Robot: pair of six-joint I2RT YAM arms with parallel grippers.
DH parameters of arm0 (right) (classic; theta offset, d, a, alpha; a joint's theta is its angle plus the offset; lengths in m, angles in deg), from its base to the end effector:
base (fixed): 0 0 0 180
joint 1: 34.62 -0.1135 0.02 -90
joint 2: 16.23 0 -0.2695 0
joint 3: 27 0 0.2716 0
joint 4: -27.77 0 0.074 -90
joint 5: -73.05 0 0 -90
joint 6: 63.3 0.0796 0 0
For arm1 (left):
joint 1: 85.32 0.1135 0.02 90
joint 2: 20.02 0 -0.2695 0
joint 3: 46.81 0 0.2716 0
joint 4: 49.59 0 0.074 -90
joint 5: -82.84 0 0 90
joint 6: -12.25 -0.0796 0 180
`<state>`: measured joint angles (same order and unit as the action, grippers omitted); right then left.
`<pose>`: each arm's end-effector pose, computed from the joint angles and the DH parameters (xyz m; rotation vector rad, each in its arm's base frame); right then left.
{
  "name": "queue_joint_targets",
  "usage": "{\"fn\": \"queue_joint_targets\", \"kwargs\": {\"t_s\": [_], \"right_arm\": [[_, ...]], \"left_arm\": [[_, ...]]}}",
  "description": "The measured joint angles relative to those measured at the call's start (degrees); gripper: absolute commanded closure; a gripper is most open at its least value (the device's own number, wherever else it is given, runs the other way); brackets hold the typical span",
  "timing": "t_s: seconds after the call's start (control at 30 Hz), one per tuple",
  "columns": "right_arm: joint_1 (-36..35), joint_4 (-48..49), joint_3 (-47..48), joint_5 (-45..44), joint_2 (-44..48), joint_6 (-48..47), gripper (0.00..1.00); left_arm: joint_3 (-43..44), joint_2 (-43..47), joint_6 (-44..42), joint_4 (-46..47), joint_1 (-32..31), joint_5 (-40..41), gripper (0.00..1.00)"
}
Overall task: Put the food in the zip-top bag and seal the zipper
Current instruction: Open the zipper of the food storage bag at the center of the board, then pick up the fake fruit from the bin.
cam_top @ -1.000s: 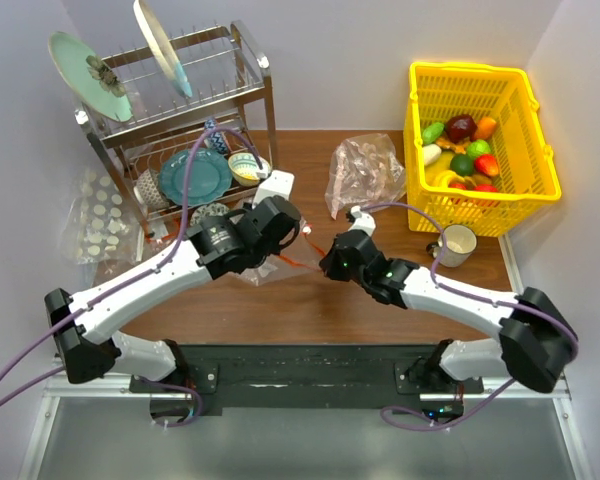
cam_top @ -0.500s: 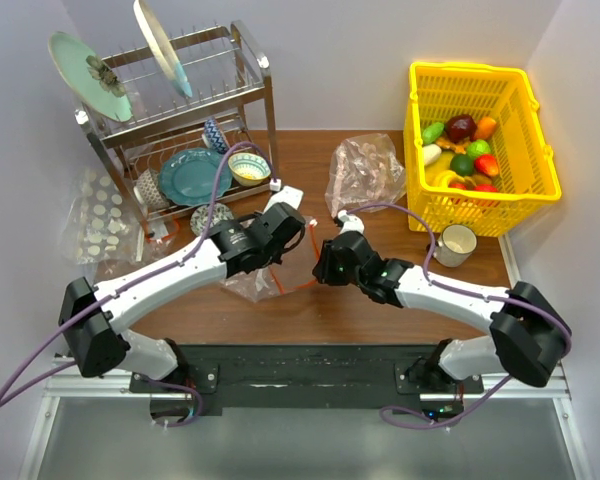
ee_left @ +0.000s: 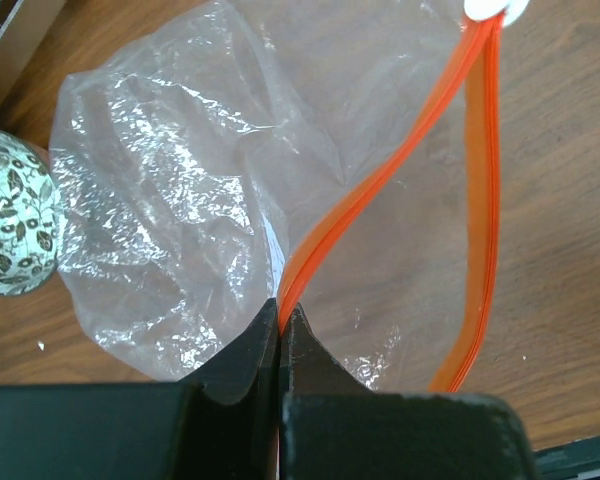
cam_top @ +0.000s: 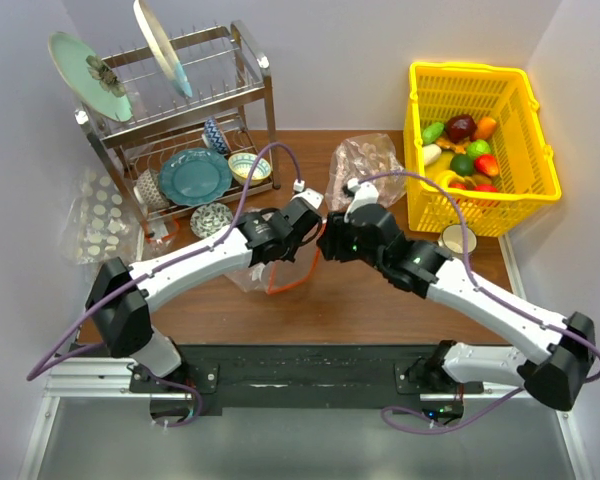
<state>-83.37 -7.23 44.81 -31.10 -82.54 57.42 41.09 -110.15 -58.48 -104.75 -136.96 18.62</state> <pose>0.2214 0.2230 0.3119 -0.1804 2.1151 0.5872 0.2571 -0.2690 0.2497 0.5204 2.3759 0.0406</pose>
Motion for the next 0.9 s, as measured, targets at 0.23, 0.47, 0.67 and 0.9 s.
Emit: {"fn": "queue_joint_targets", "kwargs": {"t_s": [0.23,0.47,0.67,0.9], "right_arm": [[10.0,-10.4,18.7,-6.6,-0.1,-6.0,0.56],[24.0,-14.3,34.8,-9.2,-7.2,-9.6,0.56],[37.0,-14.8,39.6,-8.1,-16.1,-9.2,0.55],[47.0,-14.7,39.6,-5.8,-25.8,-6.5,0.52]], "left_arm": [[2.0,-0.9,-2.7,0.8,0.2,0.8,1.00],[2.0,-0.7,-6.6,3.7,0.5,0.2,1.00],[1.8,1.8,-8.1,5.3,1.0,0.2,1.00],[-1.2,4.5,-8.7,9.8,1.0,0.5,1.00]]}}
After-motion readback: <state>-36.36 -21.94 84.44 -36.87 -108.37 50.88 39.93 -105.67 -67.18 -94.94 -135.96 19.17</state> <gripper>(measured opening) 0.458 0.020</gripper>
